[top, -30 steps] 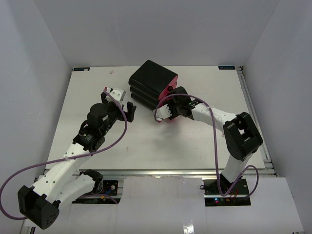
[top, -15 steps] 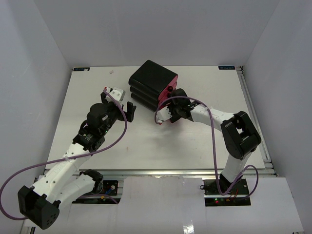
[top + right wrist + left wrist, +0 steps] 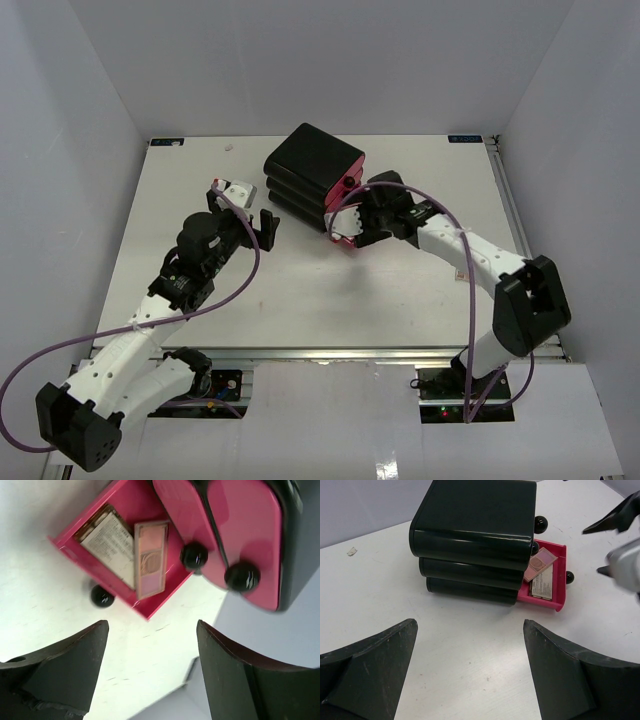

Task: Organize the makeup

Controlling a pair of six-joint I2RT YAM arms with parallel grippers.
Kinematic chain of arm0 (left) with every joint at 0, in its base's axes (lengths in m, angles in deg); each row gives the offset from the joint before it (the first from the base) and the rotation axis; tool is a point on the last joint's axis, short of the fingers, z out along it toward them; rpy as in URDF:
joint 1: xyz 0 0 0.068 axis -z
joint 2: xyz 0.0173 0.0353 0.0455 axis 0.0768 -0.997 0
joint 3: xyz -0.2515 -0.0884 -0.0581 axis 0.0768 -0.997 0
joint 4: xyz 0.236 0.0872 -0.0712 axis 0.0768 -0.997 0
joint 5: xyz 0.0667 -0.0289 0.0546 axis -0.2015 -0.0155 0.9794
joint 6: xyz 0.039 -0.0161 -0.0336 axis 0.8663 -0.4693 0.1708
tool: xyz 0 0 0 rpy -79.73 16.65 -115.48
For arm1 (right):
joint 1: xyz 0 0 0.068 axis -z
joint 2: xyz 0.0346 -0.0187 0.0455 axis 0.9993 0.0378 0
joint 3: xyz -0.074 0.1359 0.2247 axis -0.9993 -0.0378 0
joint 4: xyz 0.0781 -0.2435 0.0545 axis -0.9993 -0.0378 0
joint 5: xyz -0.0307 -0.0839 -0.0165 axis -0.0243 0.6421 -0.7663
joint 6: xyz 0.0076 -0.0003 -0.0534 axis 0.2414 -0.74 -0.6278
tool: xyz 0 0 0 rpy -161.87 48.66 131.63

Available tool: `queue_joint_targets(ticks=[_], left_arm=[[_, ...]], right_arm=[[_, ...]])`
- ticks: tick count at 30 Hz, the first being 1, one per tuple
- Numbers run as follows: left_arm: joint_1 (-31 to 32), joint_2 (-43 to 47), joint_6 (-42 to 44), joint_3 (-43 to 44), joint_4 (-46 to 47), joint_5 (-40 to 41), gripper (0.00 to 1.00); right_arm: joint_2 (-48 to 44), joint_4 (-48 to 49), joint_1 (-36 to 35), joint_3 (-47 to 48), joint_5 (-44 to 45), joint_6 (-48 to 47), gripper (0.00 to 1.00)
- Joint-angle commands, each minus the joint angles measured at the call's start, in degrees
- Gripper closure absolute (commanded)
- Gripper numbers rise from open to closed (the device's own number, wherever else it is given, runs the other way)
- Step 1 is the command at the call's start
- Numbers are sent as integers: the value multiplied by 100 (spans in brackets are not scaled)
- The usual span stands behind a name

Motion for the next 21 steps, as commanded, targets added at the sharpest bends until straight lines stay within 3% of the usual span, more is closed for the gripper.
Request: queue_joint_targets(ticks=[1,6,11,15,17,21], left_arm=[[-32,321,-73,-28,122,-300,2],[-32,454,-240,-38,122,-599,2],[-32,571,-316,-39,131,-832,2],[-32,642,-362,-36,130,-987,2],[-32,684,-380,-58,142,-1062,2],[-32,722,-415,-64,157,-1139,2]], right_arm=[[-762,-1482,785,155,-1252,1433,23],[-1281,-2175,1937,-306,-1432,1744,21],[-1528,-2486,3102,-406,-1025,2636,4],[-1540,-2995,3366,-627,-936,2643,10],[-1735,-2884,3389,-887,-691,2218,10],[-1301,-2716,3592,-678,-309,3258,10]])
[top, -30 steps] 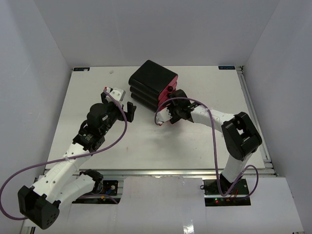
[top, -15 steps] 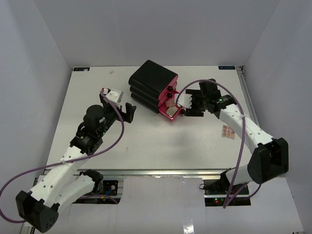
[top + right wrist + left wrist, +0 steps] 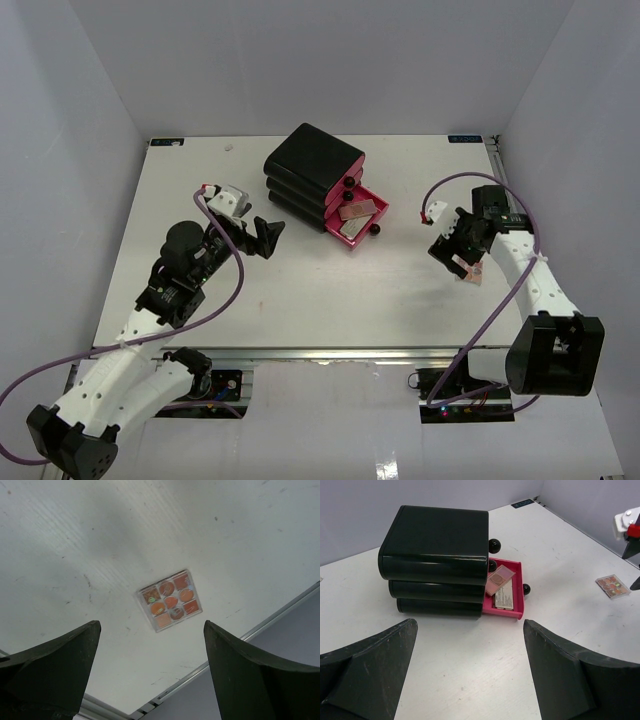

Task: Organize the makeup

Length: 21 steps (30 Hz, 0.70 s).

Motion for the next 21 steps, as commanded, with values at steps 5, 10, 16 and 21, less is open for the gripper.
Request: queue_joint_targets(ticks=[5,10,16,21], left_arm=[[-32,191,-96,-84,137,-250,2],[-32,195,-105,-85,146,-293,2],[-32,184,-84,-89,137,-225,2],[-32,126,-67,-94,129,-211,2]], right_arm=[[721,-448,147,351,-63,677,10],[366,-245,143,-367,244,-1932,10],[847,42,143,-428,797,-2613,10],[1541,356,143,-216,1191,-2241,10]])
